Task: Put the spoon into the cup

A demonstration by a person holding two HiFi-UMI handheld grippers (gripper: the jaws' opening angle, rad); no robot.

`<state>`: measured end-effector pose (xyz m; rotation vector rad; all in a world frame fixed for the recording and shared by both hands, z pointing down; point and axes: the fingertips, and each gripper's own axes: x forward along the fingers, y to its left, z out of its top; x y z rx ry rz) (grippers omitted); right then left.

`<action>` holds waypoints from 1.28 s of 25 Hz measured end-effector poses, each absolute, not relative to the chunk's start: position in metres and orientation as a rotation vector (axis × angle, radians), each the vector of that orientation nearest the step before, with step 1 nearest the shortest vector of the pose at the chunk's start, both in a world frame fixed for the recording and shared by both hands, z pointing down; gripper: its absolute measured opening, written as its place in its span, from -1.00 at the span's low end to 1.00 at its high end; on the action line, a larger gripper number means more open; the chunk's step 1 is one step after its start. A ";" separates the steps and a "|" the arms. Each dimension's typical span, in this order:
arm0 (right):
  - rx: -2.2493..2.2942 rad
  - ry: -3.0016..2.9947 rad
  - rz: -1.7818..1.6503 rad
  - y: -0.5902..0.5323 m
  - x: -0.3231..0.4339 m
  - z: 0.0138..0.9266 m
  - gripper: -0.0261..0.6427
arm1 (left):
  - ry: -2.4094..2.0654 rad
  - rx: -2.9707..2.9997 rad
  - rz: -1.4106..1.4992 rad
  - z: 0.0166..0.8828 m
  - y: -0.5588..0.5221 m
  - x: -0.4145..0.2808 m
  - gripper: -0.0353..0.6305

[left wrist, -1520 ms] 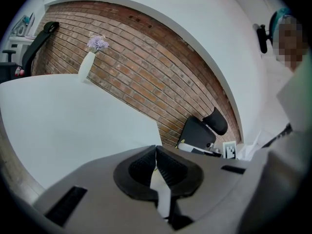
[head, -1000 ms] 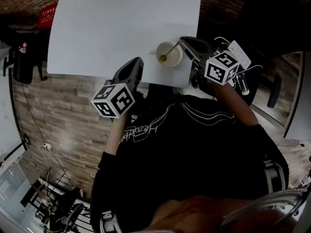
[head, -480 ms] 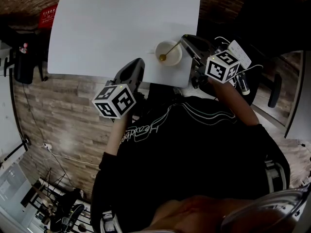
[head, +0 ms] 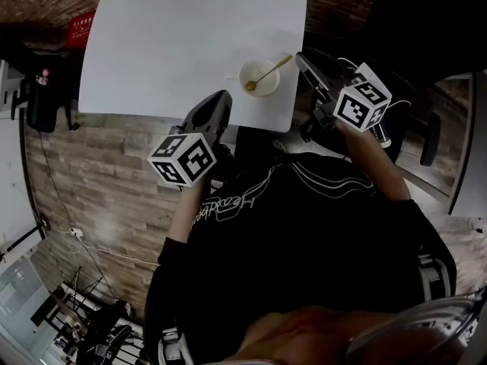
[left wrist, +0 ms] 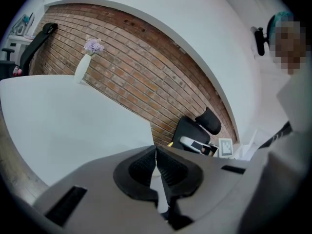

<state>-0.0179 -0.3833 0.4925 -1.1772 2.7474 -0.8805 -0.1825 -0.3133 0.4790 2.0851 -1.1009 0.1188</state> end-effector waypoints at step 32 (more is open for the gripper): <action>-0.615 2.903 -0.514 -0.259 -0.024 0.331 -0.93 | -1.051 2.429 -0.022 0.336 -0.256 -0.111 -0.88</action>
